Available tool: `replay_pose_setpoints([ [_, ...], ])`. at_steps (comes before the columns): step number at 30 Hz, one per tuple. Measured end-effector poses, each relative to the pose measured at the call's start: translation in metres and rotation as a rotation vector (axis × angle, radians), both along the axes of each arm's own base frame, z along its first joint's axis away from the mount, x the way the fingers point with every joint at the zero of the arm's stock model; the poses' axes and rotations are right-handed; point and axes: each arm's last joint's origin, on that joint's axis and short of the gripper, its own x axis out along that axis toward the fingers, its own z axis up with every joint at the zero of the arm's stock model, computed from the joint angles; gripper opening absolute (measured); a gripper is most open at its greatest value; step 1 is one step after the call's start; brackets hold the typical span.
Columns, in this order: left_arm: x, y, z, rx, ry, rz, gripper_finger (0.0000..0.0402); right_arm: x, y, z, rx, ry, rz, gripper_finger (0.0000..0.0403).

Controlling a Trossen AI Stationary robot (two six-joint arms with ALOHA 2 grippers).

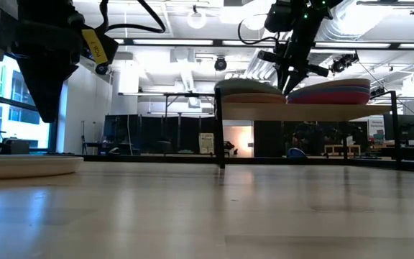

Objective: Place and stack plates onto a shelf
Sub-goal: Stack the light blue plate on top of the brown plate on the shelf

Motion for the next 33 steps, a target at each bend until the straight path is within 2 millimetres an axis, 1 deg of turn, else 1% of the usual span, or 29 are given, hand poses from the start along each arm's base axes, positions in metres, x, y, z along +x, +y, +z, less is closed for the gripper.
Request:
replay_pose_setpoints([
  [4, 0.000, 0.000, 0.000, 0.000, 0.000, -0.001, 0.0133, 0.000, 0.000, 0.000, -0.009, 0.007, 0.018, 0.0077],
  [9, 0.000, 0.000, 0.000, 0.000, 0.000, -0.001, 0.0133, 0.001, 0.000, 0.001, -0.011, 0.006, 0.046, 0.0080],
  [14, 0.000, 0.000, 0.000, -0.001, 0.000, -0.001, 0.0133, 0.007, 0.004, 0.007, -0.002, -0.091, 0.135, 0.0080],
  [17, 0.000, 0.000, 0.000, -0.001, 0.000, -0.001, 0.0133, 0.012, 0.011, 0.007, 0.040, -0.121, 0.188, 0.0080],
  [27, 0.002, 0.004, 0.000, -0.001, -0.001, 0.014, 0.0133, 0.028, 0.037, 0.003, 0.083, -0.104, 0.276, 0.0080],
  [29, 0.002, 0.006, 0.000, -0.001, -0.002, 0.022, 0.0133, 0.030, 0.039, 0.000, 0.078, -0.076, 0.280, 0.0080],
  [33, 0.003, 0.008, 0.000, -0.002, -0.003, 0.032, 0.0133, 0.032, 0.036, -0.012, 0.115, -0.010, 0.267, 0.0080],
])
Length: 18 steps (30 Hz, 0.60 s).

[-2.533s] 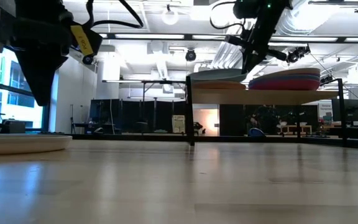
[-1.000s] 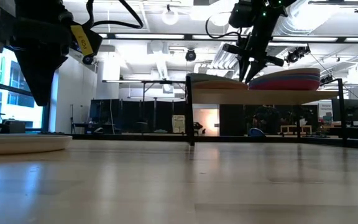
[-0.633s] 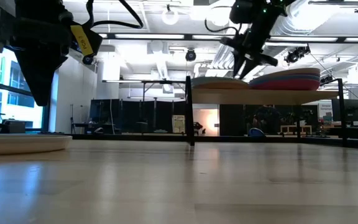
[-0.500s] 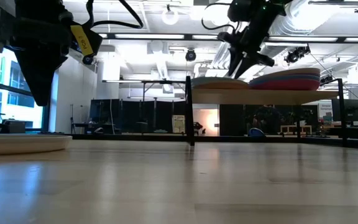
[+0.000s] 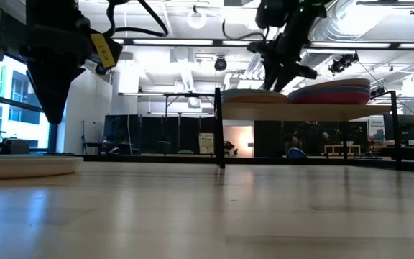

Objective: Place and stack plates onto a shelf
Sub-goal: Stack the light blue plate on top of the brown plate on the shelf

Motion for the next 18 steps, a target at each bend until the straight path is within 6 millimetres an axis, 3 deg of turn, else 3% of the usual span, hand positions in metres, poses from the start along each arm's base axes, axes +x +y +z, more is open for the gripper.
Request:
replay_pose_setpoints([
  [6, 0.001, 0.001, 0.000, -0.007, -0.001, 0.004, 0.0133, 0.004, -0.003, -0.013, 0.014, 0.070, -0.009, 0.0080],
  [18, 0.001, 0.000, 0.000, -0.024, 0.001, 0.005, 0.0133, -0.002, -0.004, -0.013, -0.018, 0.136, -0.052, 0.0080],
])
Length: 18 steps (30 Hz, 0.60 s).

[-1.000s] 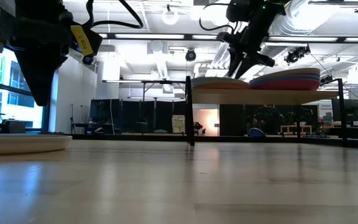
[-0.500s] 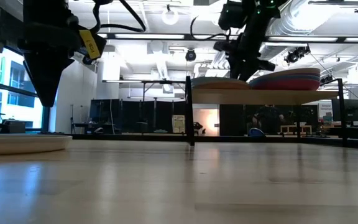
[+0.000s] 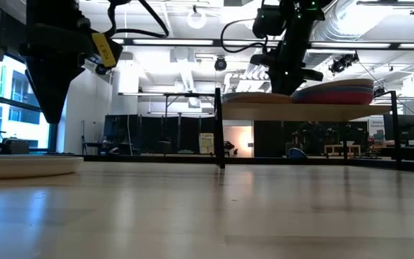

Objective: Place and stack plates onto a shelf
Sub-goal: Stack the light blue plate on top of the brown plate on the shelf, then stack the gray plate on top of the light blue plate on the shelf

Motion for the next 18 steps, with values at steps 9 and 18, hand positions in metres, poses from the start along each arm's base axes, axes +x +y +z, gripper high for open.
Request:
replay_pose_setpoints([
  [9, 0.003, -0.001, 0.000, -0.011, -0.033, 0.000, 0.0133, 0.013, 0.006, 0.004, -0.021, -0.101, 0.037, 0.0080],
  [18, 0.004, -0.001, 0.000, -0.013, -0.040, 0.000, 0.0133, 0.021, 0.000, 0.010, -0.052, -0.222, 0.048, 0.0080],
])
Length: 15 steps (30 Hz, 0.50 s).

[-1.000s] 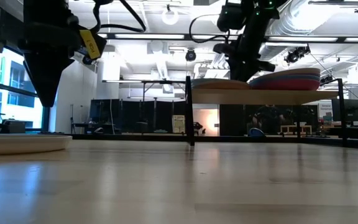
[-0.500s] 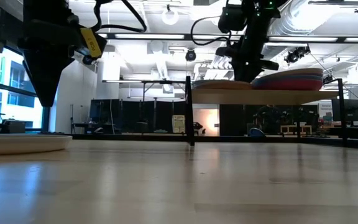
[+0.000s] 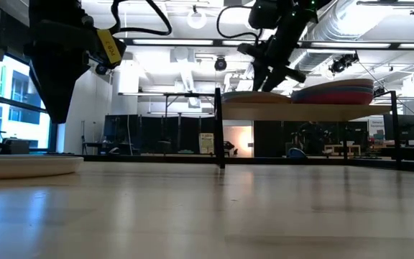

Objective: Place and stack plates onto a shelf
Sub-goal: Stack the gray plate on top of the light blue plate on the shelf

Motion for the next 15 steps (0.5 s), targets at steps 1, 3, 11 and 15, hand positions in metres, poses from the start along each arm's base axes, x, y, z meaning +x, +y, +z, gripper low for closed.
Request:
replay_pose_setpoints([
  [1, 0.000, 0.000, 0.000, 0.000, 0.000, 0.000, 0.0133, 0.001, 0.001, 0.000, 0.010, -0.012, 0.012, 0.0080],
  [3, -0.001, 0.000, 0.000, 0.002, 0.005, -0.001, 0.0133, 0.004, 0.004, 0.002, 0.029, -0.031, 0.042, 0.0080],
  [11, -0.008, 0.001, 0.000, -0.006, 0.094, -0.020, 0.0133, 0.015, 0.020, 0.051, -0.050, -0.102, 0.188, 0.0080],
  [15, -0.010, -0.006, 0.000, -0.021, 0.095, -0.048, 0.0133, 0.013, 0.030, 0.077, -0.085, -0.096, 0.258, 0.0080],
])
